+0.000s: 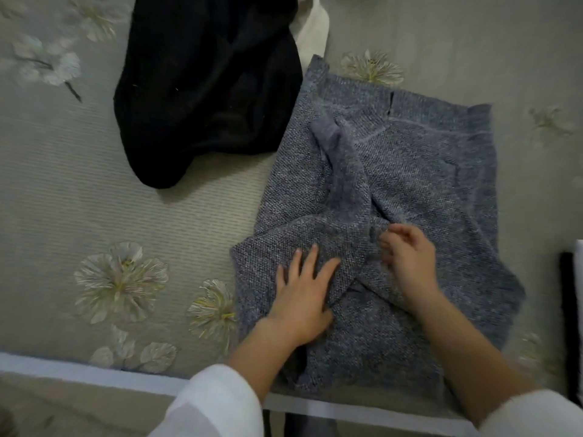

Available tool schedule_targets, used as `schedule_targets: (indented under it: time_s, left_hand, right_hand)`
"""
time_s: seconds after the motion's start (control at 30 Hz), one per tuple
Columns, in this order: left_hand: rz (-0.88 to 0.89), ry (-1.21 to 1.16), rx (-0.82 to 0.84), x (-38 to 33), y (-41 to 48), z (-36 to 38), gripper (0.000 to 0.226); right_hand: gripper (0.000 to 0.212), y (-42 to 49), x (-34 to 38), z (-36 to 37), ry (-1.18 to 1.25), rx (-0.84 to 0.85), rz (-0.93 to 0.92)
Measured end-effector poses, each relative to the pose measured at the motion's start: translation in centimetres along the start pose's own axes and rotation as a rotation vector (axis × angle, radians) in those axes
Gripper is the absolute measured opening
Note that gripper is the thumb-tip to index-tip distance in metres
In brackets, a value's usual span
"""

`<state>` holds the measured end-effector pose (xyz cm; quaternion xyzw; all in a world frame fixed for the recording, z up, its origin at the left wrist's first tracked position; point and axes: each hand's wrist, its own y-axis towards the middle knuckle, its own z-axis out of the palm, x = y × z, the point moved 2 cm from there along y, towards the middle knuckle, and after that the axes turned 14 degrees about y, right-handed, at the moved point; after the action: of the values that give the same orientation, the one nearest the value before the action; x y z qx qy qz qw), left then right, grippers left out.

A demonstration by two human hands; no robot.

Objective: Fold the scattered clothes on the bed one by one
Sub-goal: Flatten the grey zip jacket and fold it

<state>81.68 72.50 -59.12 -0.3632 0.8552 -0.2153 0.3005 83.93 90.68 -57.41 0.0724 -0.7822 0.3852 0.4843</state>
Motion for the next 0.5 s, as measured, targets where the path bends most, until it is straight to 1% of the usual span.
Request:
schedule_targets:
  time_s: [0.03,0.07,0.13,0.2,0.23,0.27,0.3,0.33,0.37,0.4,0.47,0.5]
  left_hand:
    - [-0.038,0.003,-0.059,0.6,-0.3,0.6,0.091]
    - [-0.070,0.030,-0.111,1.1,-0.7,1.1,0.093]
    - [-0.099,0.104,-0.172,2.0,-1.3,2.1,0.096]
    - [-0.086,0.150,-0.199,2.3,-1.7,2.8,0.096]
    - [-0.075,0.163,-0.221,2.4,-1.7,3.1,0.095]
    - [-0.070,0.168,-0.241,2.4,-1.7,3.3,0.093]
    - [-0.078,0.145,-0.278,2.5,-1.7,3.5,0.088]
    - [-0.097,0.098,-0.334,2.6,-1.8,3.4,0.079]
    - [-0.119,0.024,-0.379,2.8,-1.8,3.3,0.071]
    - [-0.146,-0.060,-0.430,2.9,-1.9,3.1,0.067]
    - [-0.186,-0.168,-0.481,3.2,-1.9,2.8,0.065]
    - [-0.198,-0.168,-0.490,3.3,-1.9,2.8,0.065]
  right_hand:
    - [0.019,0.2,0.2,0.2,-0.094,0.060,-0.050]
    - [0.034,0.5,0.4,0.8,-0.192,0.124,-0.096]
    - [0.063,1.0,0.9,2.7,-0.298,0.222,-0.154]
    - [0.081,2.0,1.2,4.8,-0.291,0.245,-0.113]
    - [0.085,2.7,1.4,5.7,-0.229,0.202,-0.027]
    - [0.084,3.3,1.7,6.4,-0.141,0.152,0.079]
    - [0.075,4.0,1.8,6.9,-0.059,0.128,0.162]
    - [0.057,4.6,2.3,7.3,-0.023,0.152,0.183]
    - [0.037,4.8,3.0,7.6,-0.046,0.180,0.135]
    - [0.025,5.1,3.9,7.9,-0.073,0.183,0.052]
    - [0.021,5.3,6.3,8.2,-0.136,0.181,-0.140]
    - [0.021,5.2,7.5,8.4,-0.117,0.212,-0.221]
